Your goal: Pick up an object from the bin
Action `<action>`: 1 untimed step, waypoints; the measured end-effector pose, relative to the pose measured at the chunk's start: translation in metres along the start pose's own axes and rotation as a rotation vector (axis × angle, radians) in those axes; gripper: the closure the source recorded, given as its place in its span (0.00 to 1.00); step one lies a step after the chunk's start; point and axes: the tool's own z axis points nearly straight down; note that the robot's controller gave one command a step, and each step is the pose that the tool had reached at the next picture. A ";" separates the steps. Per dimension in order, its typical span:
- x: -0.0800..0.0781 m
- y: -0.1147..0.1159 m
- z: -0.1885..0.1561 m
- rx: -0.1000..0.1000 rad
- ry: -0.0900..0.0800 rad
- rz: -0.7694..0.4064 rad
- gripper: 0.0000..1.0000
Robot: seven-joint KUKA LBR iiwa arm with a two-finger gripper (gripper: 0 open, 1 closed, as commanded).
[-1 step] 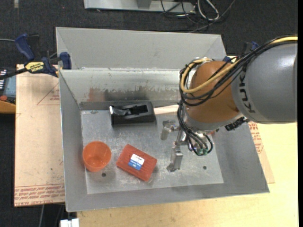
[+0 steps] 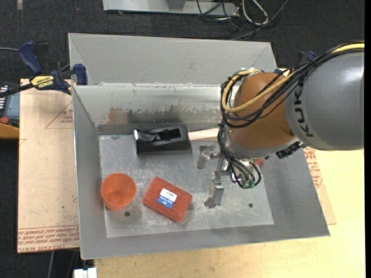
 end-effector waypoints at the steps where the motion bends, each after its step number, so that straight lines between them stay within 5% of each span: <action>1: 0.028 0.084 0.081 -0.003 0.004 -0.032 0.00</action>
Offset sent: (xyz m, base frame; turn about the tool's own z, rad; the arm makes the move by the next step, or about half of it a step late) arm 0.0089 0.0757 -0.0352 -0.3476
